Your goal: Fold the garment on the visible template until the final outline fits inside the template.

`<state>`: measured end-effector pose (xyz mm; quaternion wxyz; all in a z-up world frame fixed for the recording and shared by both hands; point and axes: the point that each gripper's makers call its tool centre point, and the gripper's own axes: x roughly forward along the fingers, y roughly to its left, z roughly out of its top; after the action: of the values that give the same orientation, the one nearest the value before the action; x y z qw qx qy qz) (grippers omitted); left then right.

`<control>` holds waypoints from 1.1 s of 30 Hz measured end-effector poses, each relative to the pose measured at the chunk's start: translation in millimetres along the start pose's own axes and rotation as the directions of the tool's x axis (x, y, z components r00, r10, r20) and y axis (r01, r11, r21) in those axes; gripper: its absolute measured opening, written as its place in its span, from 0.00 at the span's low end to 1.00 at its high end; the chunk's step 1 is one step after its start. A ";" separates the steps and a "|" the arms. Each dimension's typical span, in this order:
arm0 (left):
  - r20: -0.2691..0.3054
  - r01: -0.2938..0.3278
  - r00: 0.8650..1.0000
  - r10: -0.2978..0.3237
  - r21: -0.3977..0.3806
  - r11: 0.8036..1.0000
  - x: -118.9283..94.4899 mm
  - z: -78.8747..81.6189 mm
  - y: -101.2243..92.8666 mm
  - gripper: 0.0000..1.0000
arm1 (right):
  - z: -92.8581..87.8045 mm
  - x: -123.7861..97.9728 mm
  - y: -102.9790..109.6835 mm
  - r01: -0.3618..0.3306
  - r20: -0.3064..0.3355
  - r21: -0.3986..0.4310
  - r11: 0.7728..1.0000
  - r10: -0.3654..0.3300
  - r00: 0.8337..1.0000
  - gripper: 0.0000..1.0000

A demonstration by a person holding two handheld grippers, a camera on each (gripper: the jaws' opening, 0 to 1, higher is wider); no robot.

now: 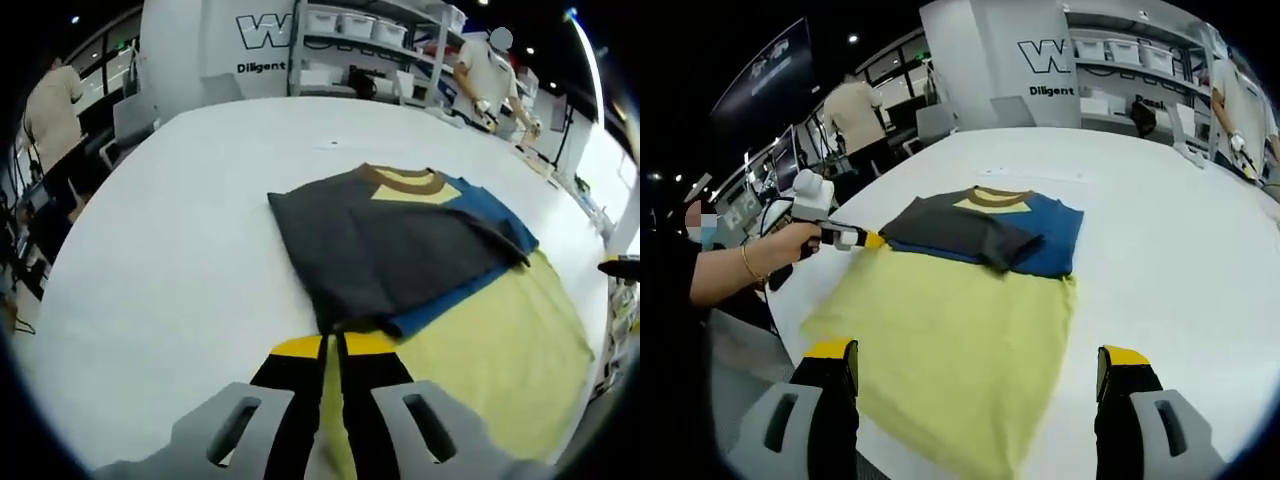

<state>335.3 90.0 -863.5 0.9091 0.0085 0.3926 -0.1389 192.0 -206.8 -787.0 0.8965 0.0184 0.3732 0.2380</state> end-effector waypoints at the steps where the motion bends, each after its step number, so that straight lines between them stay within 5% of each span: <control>1: 0.000 0.001 1.000 -0.001 0.000 1.000 -0.4 0.0 1.2 0.10 | -0.3 -0.1 0.3 -0.001 -0.001 0.001 1.000 0.001 1.000 0.99; 17: 0.012 0.031 0.999 -0.032 0.015 0.999 -4.5 -0.8 2.0 0.11 | -3.4 1.2 6.2 0.002 -0.012 0.001 1.000 -0.002 1.000 0.99; 33: 0.078 0.043 0.996 -0.045 0.021 0.999 -19.1 10.4 -9.6 0.73 | -0.3 1.2 11.8 -0.001 -0.006 -0.017 1.000 0.001 1.000 0.99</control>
<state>327.7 84.2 -841.8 0.9205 0.0030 0.3552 -0.1629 187.6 -195.9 -785.6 0.8955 0.0104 0.3738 0.2415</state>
